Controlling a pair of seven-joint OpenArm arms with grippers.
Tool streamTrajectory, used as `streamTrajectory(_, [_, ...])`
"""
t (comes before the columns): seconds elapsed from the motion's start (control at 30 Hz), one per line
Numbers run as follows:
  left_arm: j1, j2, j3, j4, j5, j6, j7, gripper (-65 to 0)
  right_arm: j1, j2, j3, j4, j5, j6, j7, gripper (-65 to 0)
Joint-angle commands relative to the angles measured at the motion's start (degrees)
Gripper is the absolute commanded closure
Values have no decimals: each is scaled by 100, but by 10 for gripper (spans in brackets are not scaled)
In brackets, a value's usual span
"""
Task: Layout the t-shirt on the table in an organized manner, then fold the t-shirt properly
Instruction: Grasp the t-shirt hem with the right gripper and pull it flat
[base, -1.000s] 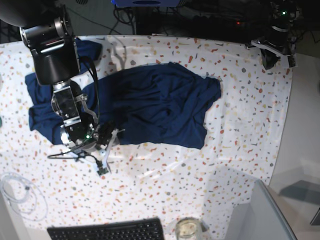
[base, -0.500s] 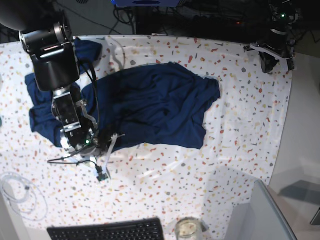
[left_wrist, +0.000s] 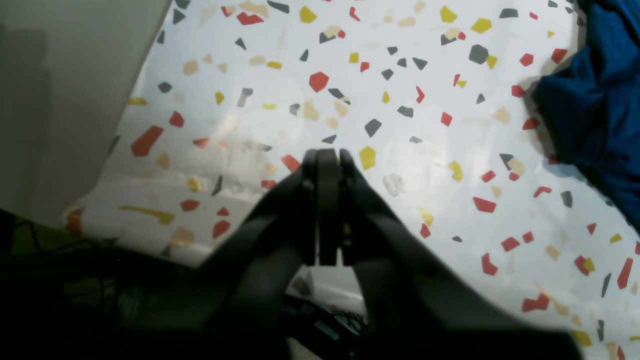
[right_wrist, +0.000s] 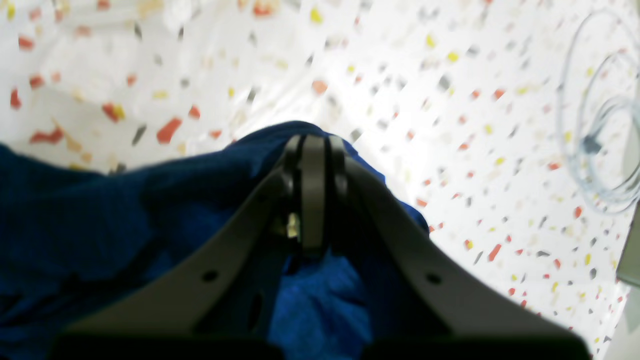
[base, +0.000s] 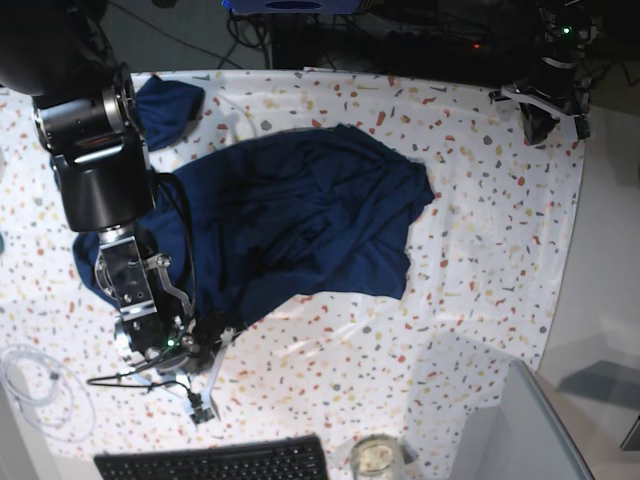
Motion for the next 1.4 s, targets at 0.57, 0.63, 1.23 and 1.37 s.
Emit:
streamTrajectory(0.57, [-696,-167,1373,608,-1,9,-128,-642,-405,35,27,1253,-19,-57,-371,-2])
streamTrajectory(0.63, [-898,-167,1548,406,-1,9,-128,-615,-484,44,27,1500,-19,-57,-459,-2])
streamTrajectory(1.23, [-1224,-176,2129,-148,-36,9,619,0,-607,184,27,1649,-19,-48,-547,-2])
streamTrajectory(1.37, [-1013,-263,1926,512,-36,9,944,0,-678,184,27,1658,-19,-48,-538,-2])
